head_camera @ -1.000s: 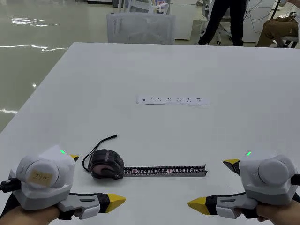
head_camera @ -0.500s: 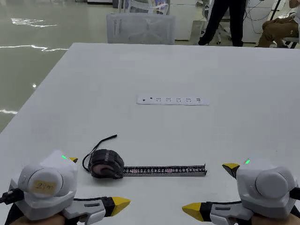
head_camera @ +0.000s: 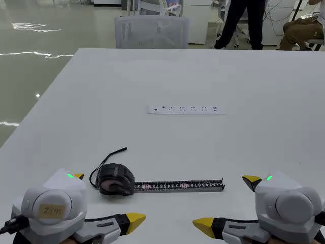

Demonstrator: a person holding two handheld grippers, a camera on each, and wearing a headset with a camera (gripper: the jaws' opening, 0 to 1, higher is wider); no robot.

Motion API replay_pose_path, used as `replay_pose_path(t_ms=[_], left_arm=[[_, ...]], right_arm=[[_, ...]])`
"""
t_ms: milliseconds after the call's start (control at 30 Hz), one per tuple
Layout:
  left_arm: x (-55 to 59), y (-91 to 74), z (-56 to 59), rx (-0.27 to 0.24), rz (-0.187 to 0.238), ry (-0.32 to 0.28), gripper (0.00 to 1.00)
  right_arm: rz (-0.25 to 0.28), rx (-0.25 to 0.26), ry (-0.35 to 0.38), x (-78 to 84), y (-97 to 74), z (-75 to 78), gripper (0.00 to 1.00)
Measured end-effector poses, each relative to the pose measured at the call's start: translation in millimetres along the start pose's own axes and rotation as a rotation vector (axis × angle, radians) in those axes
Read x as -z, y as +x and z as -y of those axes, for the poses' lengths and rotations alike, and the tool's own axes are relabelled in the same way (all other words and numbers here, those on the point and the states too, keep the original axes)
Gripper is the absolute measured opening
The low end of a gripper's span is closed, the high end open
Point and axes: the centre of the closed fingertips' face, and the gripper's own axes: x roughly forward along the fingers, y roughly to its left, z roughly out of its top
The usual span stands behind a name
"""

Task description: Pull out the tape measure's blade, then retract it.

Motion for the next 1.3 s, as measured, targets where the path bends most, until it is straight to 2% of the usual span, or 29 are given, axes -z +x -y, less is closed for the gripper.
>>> replay_pose_path(t_ms=[133,200,367,467,700,1033,1133,1300], left_arm=[[-1.8,0.1,-0.1,-0.004,0.008,-0.001,0.99],[-0.9,1.3,-2.5,-0.01,0.008,-0.007,0.99],[-2.7,0.4,-0.2,-0.006,0.002,0.009,0.99],[-2.8,0.3,-3.6,-0.019,0.005,-0.012,0.99],[-5.0,-0.1,-10.3,-0.063,0.012,-0.043,0.99],[1.2,3.2,-25.3,-0.123,0.008,-0.082,0.99],[-2.2,3.3,-20.8,-0.133,0.008,-0.092,0.99],[-0.5,8.4,-21.9,-0.155,0.006,-0.107,0.98]], right_arm=[[-0.002,0.003,0.001,3.1,0.8,0.4,0.98],[0.001,0.007,0.001,-0.7,-3.5,-1.5,0.98],[0.005,0.018,0.001,-1.7,-4.0,2.1,0.98],[0.006,0.017,0.004,2.2,0.8,6.1,0.98],[0.0,0.01,0.002,-1.4,-2.2,1.5,0.98],[-0.017,0.005,-0.002,5.8,2.8,2.6,0.97],[-0.021,0.002,-0.004,7.8,4.0,4.3,0.96],[-0.019,-0.019,-0.013,6.5,3.9,3.6,0.93]])
